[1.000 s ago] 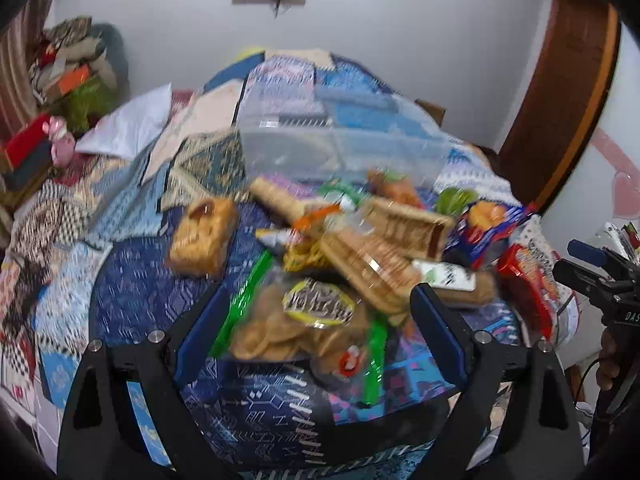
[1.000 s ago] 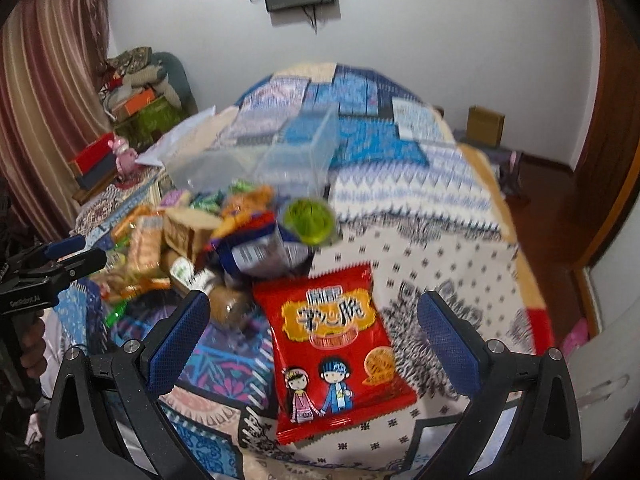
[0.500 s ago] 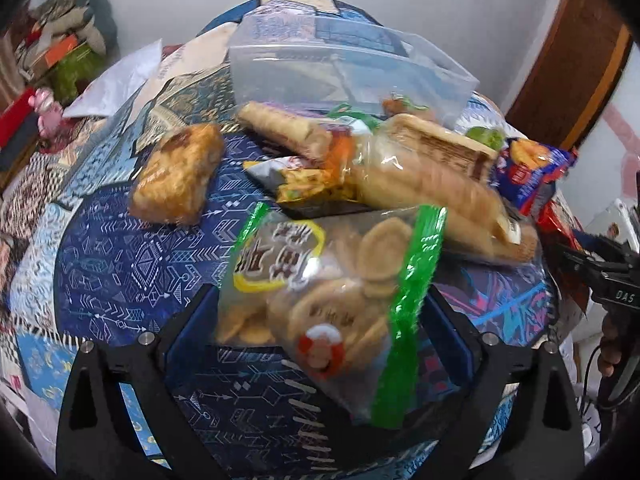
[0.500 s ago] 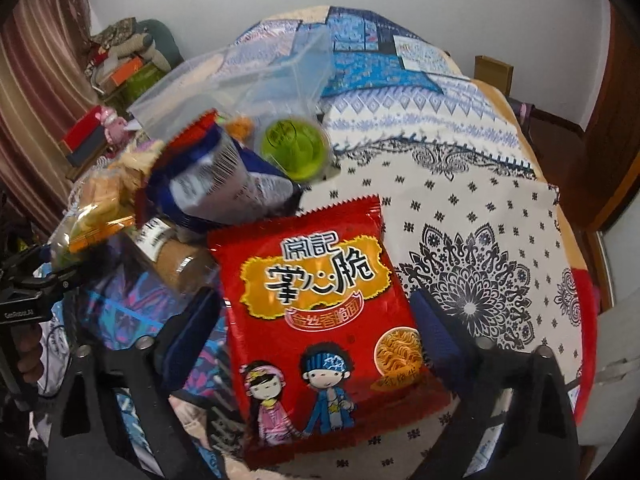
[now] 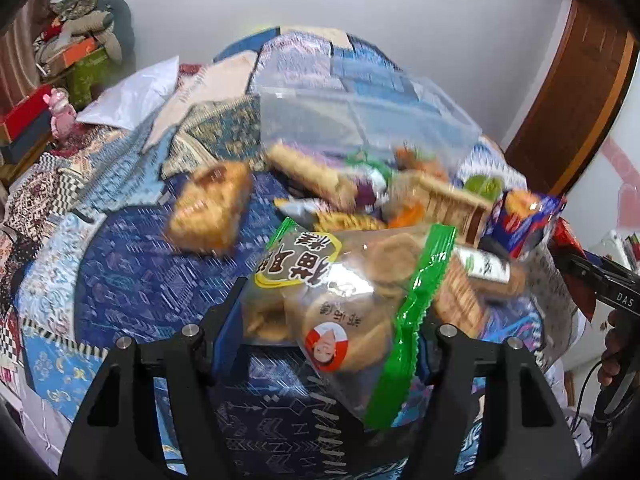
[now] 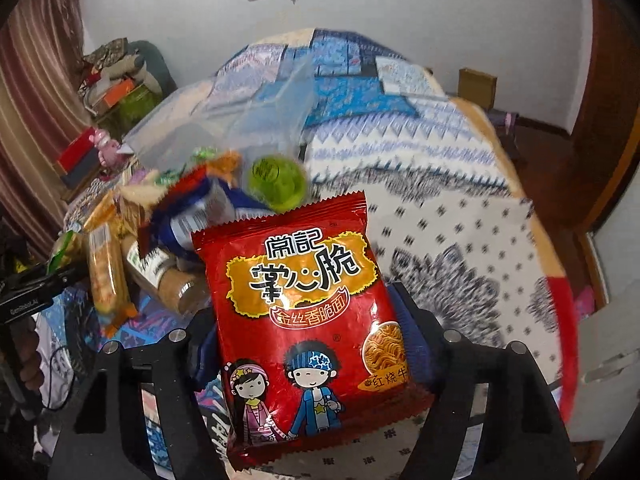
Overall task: Organize snacks
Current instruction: 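Grasp the red chip bag with the right gripper while the left grasps the cookie bag, then carry the red chip bag and cookie bag into the clear box with both grippers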
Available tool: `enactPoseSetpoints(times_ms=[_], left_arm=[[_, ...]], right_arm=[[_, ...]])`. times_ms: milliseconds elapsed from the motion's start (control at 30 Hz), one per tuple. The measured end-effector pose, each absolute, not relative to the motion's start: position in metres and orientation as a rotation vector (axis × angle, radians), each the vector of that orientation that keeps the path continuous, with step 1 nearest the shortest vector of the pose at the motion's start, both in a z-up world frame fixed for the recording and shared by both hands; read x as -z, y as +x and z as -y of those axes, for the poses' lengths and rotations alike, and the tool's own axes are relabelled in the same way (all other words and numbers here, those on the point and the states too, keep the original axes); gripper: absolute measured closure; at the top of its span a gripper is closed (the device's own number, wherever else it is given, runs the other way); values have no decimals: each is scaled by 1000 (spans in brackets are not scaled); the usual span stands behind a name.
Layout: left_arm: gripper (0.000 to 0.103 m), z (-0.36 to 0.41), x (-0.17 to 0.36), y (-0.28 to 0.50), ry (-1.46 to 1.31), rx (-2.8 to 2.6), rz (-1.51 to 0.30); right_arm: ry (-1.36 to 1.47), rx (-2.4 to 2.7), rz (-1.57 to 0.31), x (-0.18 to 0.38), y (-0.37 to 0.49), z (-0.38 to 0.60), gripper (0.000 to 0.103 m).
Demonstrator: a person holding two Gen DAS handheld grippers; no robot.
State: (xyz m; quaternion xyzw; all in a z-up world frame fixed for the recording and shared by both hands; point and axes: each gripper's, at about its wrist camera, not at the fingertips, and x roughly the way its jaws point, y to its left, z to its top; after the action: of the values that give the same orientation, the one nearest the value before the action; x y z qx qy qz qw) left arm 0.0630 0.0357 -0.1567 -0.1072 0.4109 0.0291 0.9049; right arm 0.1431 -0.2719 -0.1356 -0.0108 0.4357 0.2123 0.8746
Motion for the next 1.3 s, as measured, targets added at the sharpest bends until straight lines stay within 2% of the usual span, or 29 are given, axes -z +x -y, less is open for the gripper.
enactPoseSetpoints(times_ms=[367,733,1000,1300], left_arm=[[36,-47,89,78,-196,-42,-655],[36,-45,45,137,-151,-7,-576],[36,-55,43,193,-147,-8,-590],[36,-69,78,257,-162,-16,-692]], right_arm=[[6,-467,-746,74,156,260,33],[-42,-528,-631,37,198,211,33],[-51,-584,-650,35,243,185,32],[-82,-607,-740,63,285,160,32]])
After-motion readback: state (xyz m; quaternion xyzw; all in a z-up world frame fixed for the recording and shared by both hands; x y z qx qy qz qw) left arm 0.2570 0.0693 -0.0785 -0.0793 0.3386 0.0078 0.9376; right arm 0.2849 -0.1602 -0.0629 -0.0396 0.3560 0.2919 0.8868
